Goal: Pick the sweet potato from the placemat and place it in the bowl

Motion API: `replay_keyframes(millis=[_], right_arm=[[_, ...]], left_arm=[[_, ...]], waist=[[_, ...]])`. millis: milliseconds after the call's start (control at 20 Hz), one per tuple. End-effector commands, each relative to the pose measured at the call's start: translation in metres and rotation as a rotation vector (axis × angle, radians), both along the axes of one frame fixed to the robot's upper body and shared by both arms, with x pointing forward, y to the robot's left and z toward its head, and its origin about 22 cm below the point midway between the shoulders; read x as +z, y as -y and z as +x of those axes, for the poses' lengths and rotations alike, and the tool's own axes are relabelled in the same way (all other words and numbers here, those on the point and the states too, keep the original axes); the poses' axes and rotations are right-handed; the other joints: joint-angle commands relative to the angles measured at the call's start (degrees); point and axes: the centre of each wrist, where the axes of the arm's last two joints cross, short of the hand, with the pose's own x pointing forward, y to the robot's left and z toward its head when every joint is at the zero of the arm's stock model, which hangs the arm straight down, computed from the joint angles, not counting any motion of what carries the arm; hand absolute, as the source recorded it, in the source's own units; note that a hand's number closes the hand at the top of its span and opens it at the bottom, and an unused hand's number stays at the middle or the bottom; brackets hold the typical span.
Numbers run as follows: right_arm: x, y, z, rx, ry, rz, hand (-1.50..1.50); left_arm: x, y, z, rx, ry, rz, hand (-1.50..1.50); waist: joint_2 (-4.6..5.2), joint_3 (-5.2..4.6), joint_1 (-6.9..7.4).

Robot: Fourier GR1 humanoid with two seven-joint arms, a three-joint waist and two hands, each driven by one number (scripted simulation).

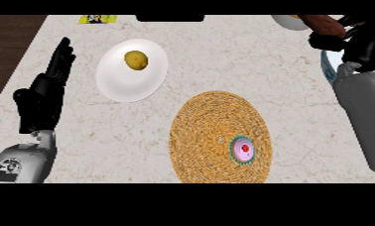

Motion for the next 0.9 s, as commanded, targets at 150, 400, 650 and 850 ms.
replay_keyframes(millis=[150, 400, 650, 850], right_arm=[[-0.035, 0.087, -0.011, -0.134, -0.087, -0.153, 1.5], [-0.054, 0.13, -0.023, -0.225, -0.148, -0.221, 1.5], [-0.054, 0.176, -0.043, -0.271, -0.186, -0.203, 1.5], [-0.053, 0.181, -0.043, -0.225, -0.182, -0.002, -1.5]], left_arm=[[-0.012, -0.009, -0.002, -0.009, 0.006, -0.004, 0.0], [0.003, 0.002, 0.007, -0.029, 0.031, 0.004, 0.0], [-0.003, 0.017, 0.007, -0.044, 0.019, -0.018, 0.0], [-0.001, 0.018, 0.012, -0.058, 0.023, -0.002, 0.0]], waist=[[0.47, 0.02, 1.01], [0.55, 0.09, 1.3], [0.84, 0.2, 1.82], [1.39, 0.41, 2.48]])
